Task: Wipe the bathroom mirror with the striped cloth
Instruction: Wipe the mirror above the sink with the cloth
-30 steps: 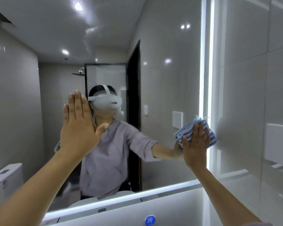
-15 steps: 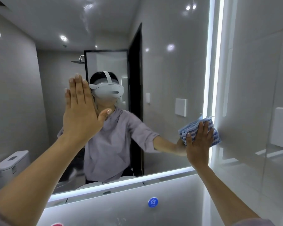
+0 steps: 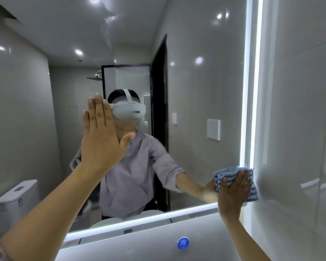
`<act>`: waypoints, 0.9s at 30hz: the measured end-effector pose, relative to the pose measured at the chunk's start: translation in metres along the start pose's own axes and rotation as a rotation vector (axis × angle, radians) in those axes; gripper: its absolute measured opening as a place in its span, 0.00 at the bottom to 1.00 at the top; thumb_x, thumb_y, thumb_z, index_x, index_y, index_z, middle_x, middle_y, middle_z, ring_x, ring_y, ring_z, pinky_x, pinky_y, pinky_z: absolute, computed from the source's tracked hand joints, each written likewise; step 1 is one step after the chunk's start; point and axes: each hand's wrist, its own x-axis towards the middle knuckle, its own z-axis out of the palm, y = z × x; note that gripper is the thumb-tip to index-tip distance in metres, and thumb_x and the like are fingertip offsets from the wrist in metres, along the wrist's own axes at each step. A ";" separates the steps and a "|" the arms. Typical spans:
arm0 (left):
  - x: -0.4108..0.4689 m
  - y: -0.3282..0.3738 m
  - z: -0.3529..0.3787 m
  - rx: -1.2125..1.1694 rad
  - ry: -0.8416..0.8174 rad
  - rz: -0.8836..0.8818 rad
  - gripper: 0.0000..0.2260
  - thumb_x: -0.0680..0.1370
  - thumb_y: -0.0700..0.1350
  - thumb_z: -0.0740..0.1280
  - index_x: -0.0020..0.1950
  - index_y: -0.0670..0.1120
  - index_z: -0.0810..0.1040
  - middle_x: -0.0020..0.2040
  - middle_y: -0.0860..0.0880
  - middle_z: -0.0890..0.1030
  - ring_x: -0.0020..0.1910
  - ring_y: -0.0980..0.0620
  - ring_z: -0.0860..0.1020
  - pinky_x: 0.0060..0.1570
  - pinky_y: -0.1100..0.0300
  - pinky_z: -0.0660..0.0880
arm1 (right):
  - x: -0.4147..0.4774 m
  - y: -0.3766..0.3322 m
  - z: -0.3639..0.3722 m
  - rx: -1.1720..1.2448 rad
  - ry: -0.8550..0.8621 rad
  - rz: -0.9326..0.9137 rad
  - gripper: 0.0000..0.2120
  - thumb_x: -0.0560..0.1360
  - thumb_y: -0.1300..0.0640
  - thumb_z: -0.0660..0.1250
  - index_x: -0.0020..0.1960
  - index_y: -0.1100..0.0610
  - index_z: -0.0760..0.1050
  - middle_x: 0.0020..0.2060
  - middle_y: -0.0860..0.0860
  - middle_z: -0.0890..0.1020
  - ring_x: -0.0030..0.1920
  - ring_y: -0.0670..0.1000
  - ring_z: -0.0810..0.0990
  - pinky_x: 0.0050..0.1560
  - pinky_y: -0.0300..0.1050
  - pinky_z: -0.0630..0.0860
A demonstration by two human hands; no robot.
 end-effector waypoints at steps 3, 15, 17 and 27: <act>0.001 0.002 -0.002 -0.006 -0.017 -0.002 0.44 0.74 0.66 0.50 0.75 0.35 0.38 0.76 0.37 0.38 0.76 0.42 0.36 0.75 0.48 0.38 | -0.002 -0.014 -0.002 0.003 0.011 0.095 0.37 0.74 0.40 0.44 0.76 0.61 0.47 0.77 0.60 0.49 0.76 0.64 0.46 0.75 0.58 0.41; -0.001 0.003 -0.007 -0.019 -0.035 -0.014 0.44 0.76 0.65 0.53 0.74 0.36 0.35 0.76 0.38 0.36 0.75 0.42 0.35 0.74 0.49 0.36 | -0.061 -0.101 0.024 0.011 -0.102 -0.134 0.48 0.72 0.26 0.36 0.76 0.62 0.44 0.76 0.62 0.48 0.74 0.69 0.48 0.72 0.66 0.43; -0.001 0.003 -0.008 -0.021 -0.043 -0.016 0.44 0.75 0.65 0.52 0.74 0.36 0.35 0.76 0.38 0.35 0.75 0.43 0.34 0.74 0.49 0.36 | -0.066 -0.117 0.028 -0.014 -0.152 -0.238 0.47 0.70 0.25 0.37 0.76 0.55 0.33 0.75 0.57 0.40 0.75 0.64 0.40 0.72 0.61 0.37; -0.002 0.003 -0.009 -0.022 -0.083 -0.027 0.45 0.72 0.68 0.44 0.74 0.36 0.34 0.75 0.39 0.34 0.75 0.43 0.33 0.75 0.48 0.37 | -0.008 -0.164 0.021 -0.155 -0.068 -0.567 0.47 0.72 0.27 0.47 0.77 0.54 0.33 0.76 0.53 0.36 0.76 0.59 0.36 0.74 0.59 0.35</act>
